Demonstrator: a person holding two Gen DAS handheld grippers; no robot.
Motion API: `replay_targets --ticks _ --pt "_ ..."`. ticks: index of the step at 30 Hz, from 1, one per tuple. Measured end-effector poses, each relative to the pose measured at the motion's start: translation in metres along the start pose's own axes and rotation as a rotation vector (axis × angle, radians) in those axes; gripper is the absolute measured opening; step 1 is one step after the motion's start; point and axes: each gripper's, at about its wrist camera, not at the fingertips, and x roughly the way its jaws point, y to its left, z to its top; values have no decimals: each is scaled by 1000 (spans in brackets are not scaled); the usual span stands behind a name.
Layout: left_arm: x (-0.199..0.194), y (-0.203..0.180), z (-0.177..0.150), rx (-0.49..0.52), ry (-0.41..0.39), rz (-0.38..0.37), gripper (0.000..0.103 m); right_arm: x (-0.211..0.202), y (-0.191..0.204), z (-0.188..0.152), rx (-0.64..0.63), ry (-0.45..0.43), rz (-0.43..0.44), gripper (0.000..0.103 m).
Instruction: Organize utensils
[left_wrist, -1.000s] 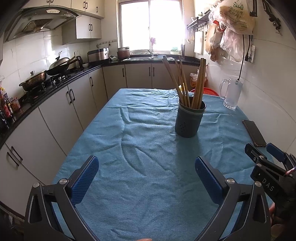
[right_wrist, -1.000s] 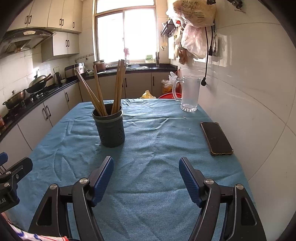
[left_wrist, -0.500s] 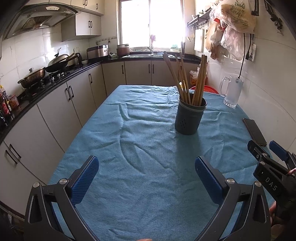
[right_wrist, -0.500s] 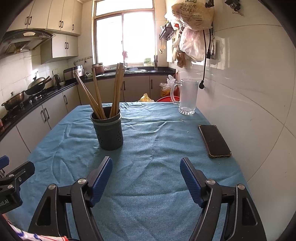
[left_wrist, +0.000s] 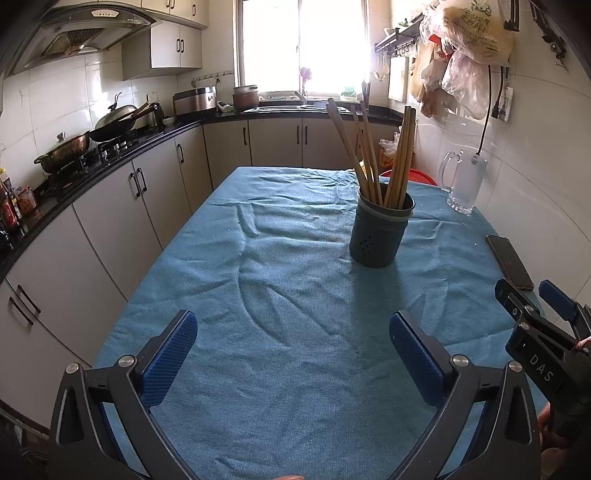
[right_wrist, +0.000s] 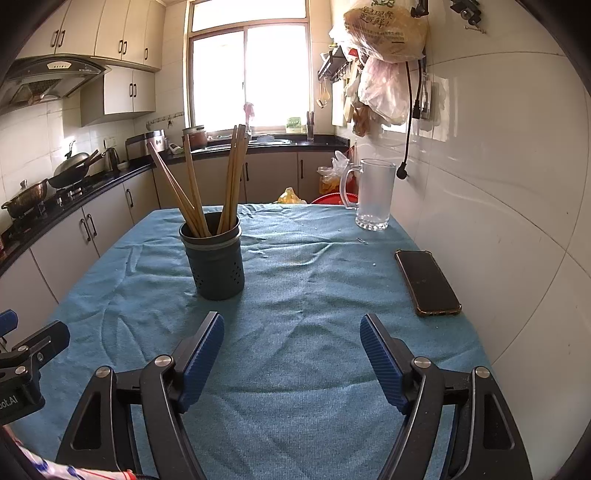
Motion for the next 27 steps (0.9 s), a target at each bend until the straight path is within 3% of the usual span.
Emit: replay_targets --ticks 27 --pt "3 2 -1 -3 5 2 103 5 4 -1 -28 7 -15 81"
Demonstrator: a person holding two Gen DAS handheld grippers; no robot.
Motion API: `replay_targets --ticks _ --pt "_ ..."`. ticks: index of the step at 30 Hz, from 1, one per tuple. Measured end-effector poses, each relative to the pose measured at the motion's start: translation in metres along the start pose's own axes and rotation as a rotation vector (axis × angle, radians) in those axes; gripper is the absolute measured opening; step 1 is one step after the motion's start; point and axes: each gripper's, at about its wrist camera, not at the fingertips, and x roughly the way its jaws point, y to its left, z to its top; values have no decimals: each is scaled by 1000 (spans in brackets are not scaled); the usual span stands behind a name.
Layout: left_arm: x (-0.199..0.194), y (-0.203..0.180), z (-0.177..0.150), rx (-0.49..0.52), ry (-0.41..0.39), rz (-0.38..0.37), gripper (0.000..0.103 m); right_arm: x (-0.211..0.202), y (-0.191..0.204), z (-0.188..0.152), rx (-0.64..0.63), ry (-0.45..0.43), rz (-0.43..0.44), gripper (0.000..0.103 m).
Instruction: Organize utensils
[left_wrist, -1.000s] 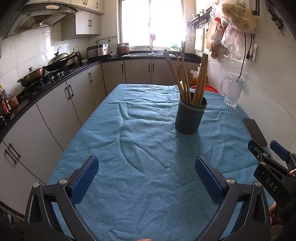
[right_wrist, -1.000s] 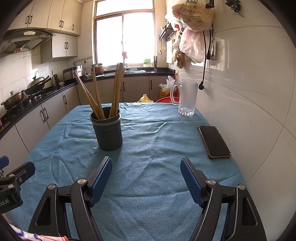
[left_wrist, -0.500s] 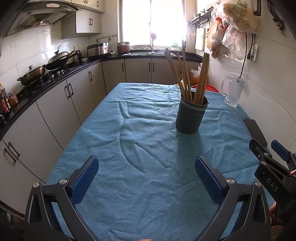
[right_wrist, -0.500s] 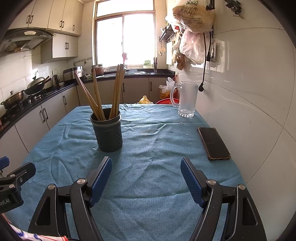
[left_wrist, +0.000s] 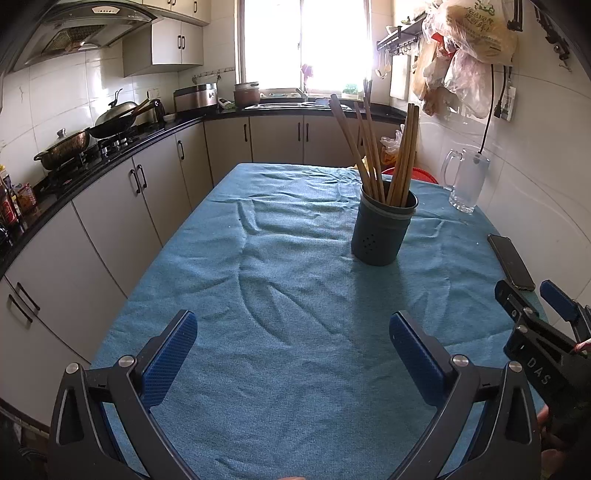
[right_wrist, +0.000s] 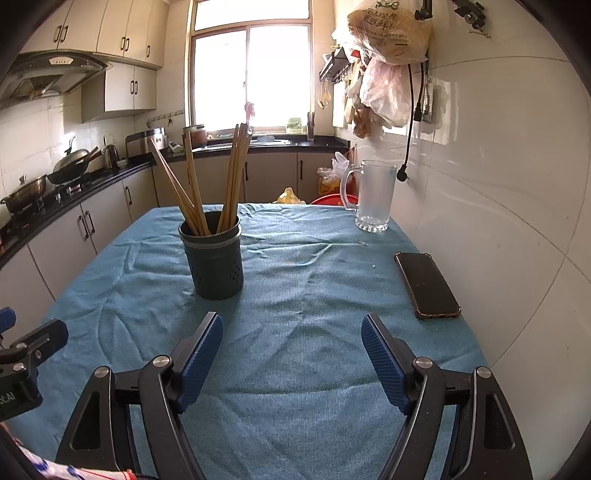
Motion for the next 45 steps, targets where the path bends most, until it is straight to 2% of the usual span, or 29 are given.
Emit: replay_targets --ticks 8,22,45 --pt "3 2 -2 -6 4 -2 103 2 4 -3 -30 11 -16 82" --pt "0 -3 -4 13 -5 27 103 -1 -3 -3 -1 -3 -19 82" --pt "3 1 -5 9 11 20 103 -9 0 -2 3 -34 -8 83"
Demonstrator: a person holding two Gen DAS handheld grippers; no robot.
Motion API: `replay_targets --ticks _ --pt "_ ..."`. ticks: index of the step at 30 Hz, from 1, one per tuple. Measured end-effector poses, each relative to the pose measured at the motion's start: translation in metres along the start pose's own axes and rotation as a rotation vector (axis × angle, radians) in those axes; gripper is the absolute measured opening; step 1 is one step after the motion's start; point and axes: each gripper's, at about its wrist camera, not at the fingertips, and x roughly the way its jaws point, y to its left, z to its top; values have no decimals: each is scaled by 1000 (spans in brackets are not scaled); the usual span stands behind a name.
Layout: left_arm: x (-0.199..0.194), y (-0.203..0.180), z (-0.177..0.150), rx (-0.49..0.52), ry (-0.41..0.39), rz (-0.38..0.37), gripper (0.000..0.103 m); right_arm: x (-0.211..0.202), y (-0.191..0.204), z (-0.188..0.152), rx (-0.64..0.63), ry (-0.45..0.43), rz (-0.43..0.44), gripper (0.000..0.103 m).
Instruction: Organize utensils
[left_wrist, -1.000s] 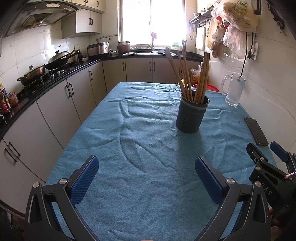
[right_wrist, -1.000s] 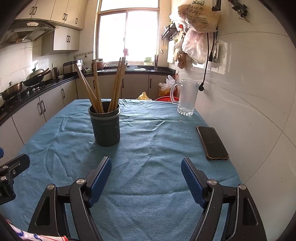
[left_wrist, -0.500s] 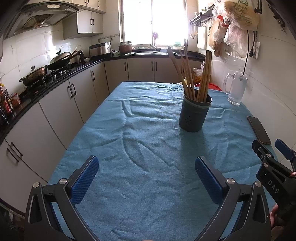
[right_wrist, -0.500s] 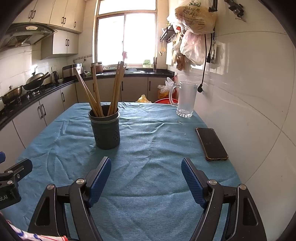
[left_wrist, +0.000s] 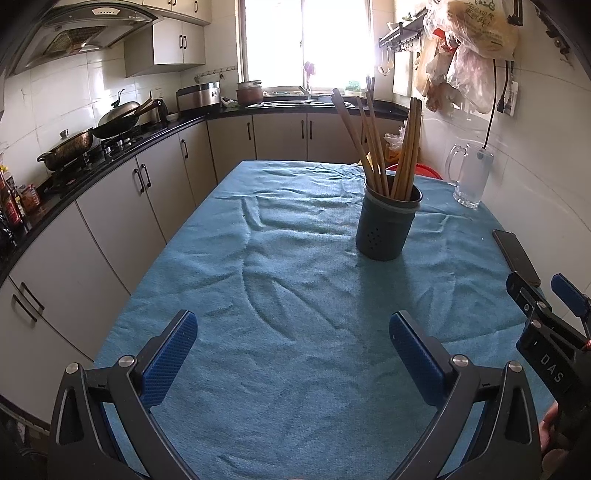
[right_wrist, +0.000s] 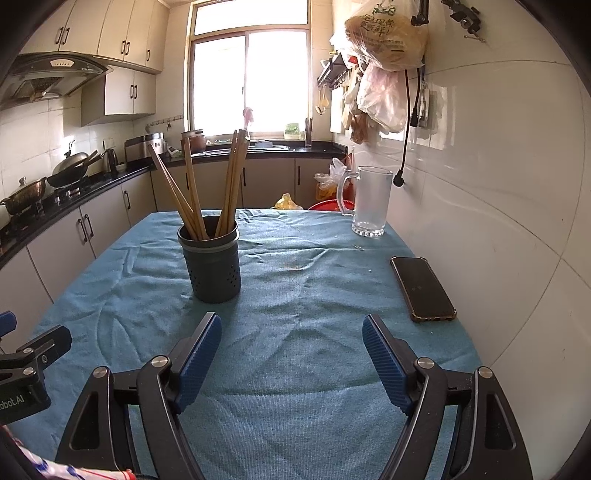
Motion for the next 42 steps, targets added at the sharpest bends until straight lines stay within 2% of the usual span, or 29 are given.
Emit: replay_targets --ticks 42 --pt "7 -2 -4 4 24 -10 103 6 2 -3 2 4 13 83"
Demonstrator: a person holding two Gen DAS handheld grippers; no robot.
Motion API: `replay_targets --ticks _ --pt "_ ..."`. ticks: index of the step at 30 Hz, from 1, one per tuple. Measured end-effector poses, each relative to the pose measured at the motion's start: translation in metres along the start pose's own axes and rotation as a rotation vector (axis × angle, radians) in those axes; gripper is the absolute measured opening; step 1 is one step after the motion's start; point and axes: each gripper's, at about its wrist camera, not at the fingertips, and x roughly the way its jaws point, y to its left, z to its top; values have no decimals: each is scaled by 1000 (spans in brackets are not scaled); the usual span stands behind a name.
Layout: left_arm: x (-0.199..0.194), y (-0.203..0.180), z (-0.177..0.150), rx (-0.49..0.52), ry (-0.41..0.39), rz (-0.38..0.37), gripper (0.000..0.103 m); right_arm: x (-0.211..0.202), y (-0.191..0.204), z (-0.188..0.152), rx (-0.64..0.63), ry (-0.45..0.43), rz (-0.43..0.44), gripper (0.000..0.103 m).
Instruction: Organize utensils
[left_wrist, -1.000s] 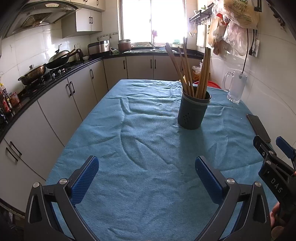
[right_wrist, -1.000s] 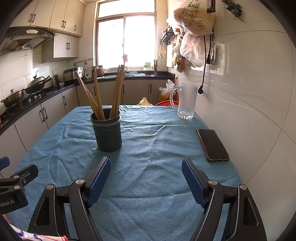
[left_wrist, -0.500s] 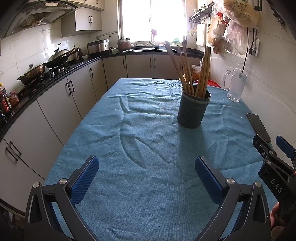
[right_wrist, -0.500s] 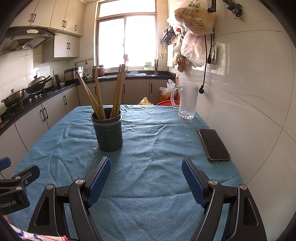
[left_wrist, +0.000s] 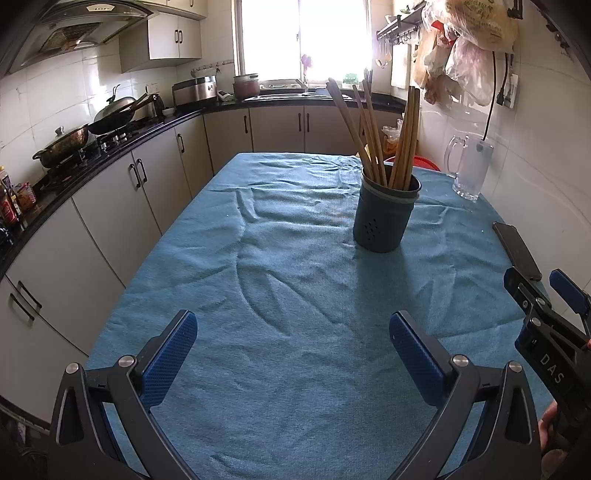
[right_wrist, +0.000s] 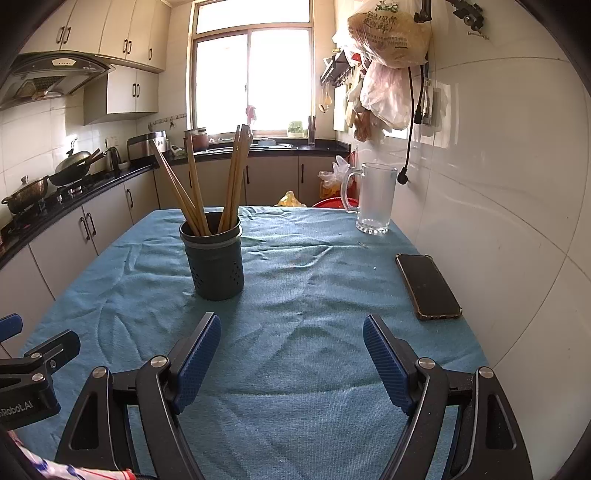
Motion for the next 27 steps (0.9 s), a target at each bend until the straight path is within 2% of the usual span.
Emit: replay_targets --ticks 27 --pt "10 1 0 1 32 -11 103 13 5 -6 -17 40 14 84"
